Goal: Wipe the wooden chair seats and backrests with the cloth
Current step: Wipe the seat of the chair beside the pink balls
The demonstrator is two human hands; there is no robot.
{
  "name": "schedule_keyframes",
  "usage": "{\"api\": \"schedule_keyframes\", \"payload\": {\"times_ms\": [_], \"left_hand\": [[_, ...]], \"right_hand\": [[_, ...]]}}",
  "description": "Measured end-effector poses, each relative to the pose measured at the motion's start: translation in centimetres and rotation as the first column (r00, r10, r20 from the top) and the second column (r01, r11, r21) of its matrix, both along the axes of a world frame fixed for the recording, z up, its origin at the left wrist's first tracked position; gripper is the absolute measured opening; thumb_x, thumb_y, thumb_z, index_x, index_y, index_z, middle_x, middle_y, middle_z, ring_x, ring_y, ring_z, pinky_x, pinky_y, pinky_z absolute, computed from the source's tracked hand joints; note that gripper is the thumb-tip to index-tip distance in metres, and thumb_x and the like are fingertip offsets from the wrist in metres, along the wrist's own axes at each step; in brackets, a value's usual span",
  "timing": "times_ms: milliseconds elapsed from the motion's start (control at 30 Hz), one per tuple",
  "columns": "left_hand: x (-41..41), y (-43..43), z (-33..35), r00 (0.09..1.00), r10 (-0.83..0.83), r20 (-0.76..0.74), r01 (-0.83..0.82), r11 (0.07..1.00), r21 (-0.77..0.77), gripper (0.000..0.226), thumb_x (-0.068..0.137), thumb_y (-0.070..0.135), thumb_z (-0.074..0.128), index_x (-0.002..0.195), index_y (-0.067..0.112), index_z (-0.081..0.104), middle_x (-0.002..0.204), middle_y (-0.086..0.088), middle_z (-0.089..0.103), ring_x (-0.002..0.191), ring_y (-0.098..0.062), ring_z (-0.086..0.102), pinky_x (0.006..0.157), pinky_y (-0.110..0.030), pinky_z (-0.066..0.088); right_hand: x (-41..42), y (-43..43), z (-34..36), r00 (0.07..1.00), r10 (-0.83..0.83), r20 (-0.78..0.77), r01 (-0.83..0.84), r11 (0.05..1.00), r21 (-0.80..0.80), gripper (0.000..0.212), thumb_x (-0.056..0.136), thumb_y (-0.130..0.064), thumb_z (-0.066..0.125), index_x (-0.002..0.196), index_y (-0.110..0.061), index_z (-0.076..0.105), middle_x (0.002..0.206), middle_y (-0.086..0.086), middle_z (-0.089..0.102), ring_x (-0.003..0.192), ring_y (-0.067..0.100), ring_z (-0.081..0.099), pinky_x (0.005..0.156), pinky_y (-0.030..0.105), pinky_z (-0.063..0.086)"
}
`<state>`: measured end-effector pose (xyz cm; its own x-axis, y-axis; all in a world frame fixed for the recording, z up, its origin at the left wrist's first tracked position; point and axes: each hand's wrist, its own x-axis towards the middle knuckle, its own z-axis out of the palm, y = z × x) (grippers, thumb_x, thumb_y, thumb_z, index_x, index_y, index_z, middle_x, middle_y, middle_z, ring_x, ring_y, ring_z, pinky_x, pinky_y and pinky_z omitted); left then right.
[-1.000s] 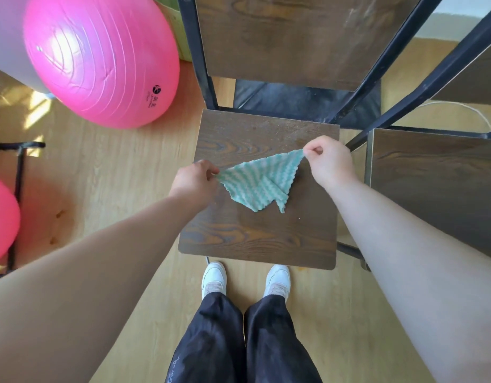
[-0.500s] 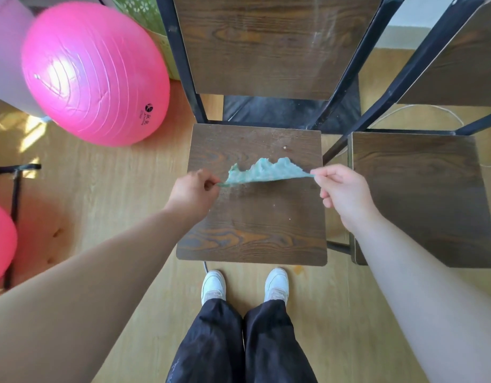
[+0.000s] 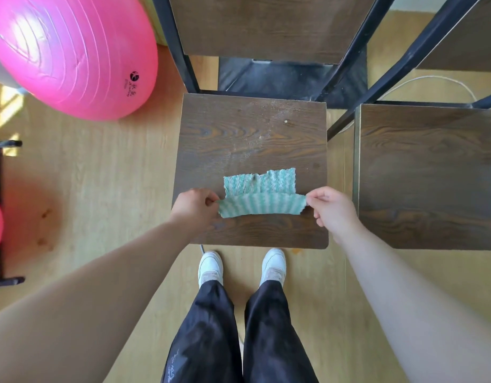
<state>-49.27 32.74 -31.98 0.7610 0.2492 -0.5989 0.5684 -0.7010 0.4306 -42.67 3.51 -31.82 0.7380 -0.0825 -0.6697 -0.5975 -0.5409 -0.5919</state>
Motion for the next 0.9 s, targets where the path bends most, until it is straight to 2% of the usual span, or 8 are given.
{"api": "schedule_keyframes", "payload": {"times_ms": [100,200,300,400,467,567,733,900], "left_hand": [[2.4,0.6,-0.5,0.999,0.02,0.035,-0.021,0.999,0.037,0.015,0.092,0.022,0.06,0.101,0.025,0.072,0.085,0.009,0.062,0.078,-0.012,0.053,0.059,-0.024,0.036],[4.1,1.0,-1.0,0.998,0.025,0.052,-0.028,0.998,0.062,0.02,0.092,0.025,0.058,0.109,0.024,0.068,0.098,0.003,0.063,0.083,-0.014,0.053,0.06,-0.022,0.039],[4.3,0.9,-1.5,0.997,-0.063,0.035,0.056,0.982,0.179,0.036,0.095,0.032,0.055,0.129,0.021,0.057,0.125,-0.009,0.054,0.114,-0.029,0.048,0.09,-0.038,0.043],[2.8,0.3,-1.3,0.987,-0.159,0.033,0.142,0.944,0.297,0.052,0.096,0.041,0.051,0.144,0.023,0.04,0.145,-0.008,0.041,0.132,-0.031,0.035,0.106,-0.045,0.033],[1.5,0.0,-1.4,0.974,-0.225,0.03,0.201,0.917,0.344,0.06,0.098,0.046,0.045,0.152,0.026,0.028,0.159,-0.005,0.025,0.143,-0.028,0.023,0.116,-0.046,0.022],[0.0,-0.2,-1.9,0.964,-0.264,0.016,0.236,0.888,0.395,0.064,0.101,0.049,0.036,0.157,0.027,0.012,0.166,-0.003,0.005,0.152,-0.023,0.003,0.122,-0.047,0.006],[-1.1,0.0,-2.9,0.912,-0.409,-0.045,0.373,0.776,0.509,0.068,0.102,0.051,0.023,0.157,0.026,-0.007,0.166,-0.004,-0.011,0.152,-0.024,-0.013,0.121,-0.053,-0.006],[-1.5,0.8,-3.3,0.862,-0.506,-0.037,0.432,0.693,0.577,0.071,0.101,0.052,0.026,0.156,0.024,-0.008,0.165,-0.007,-0.011,0.151,-0.027,-0.014,0.12,-0.057,-0.006]], "right_hand": [[2.9,1.4,-0.6,0.999,0.004,0.053,-0.004,1.0,-0.006,0.01,0.089,-0.016,0.063,0.084,-0.022,0.069,0.072,-0.005,0.066,0.057,0.011,0.054,0.048,0.024,0.043],[5.3,2.4,-1.2,0.983,0.144,0.116,-0.129,0.984,-0.123,0.006,0.09,-0.023,0.064,0.092,-0.024,0.069,0.09,-0.01,0.069,0.078,0.011,0.063,0.067,0.028,0.049],[6.1,3.2,-1.4,0.934,0.346,0.089,-0.301,0.897,-0.323,0.021,0.093,-0.032,0.062,0.104,-0.016,0.069,0.103,-0.003,0.069,0.093,0.019,0.064,0.078,0.031,0.049],[5.8,4.0,-1.3,0.904,0.426,-0.027,-0.401,0.826,-0.397,0.039,0.095,-0.037,0.059,0.081,-0.002,0.069,0.08,0.017,0.069,0.08,0.036,0.067,0.069,0.036,0.053],[5.2,4.4,-1.3,0.917,0.386,-0.097,-0.39,0.824,-0.41,0.047,0.094,-0.041,0.059,0.06,-0.008,0.055,0.06,0.013,0.058,0.065,0.035,0.065,0.06,0.032,0.049],[4.2,4.7,-1.8,0.944,0.294,-0.146,-0.329,0.842,-0.428,0.048,0.091,-0.045,0.061,0.057,-0.011,0.052,0.061,0.01,0.06,0.065,0.033,0.067,0.068,0.037,0.056],[3.1,5.2,-2.5,0.973,0.164,-0.162,-0.217,0.888,-0.406,0.041,0.086,-0.044,0.067,0.07,-0.007,0.065,0.066,0.009,0.064,0.071,0.033,0.068,0.071,0.042,0.06],[2.4,5.9,-3.0,0.993,-0.044,-0.106,0.015,0.965,-0.262,0.027,0.081,-0.032,0.072,0.091,-0.006,0.074,0.072,0.005,0.064,0.066,0.028,0.06,0.067,0.04,0.055]]}}
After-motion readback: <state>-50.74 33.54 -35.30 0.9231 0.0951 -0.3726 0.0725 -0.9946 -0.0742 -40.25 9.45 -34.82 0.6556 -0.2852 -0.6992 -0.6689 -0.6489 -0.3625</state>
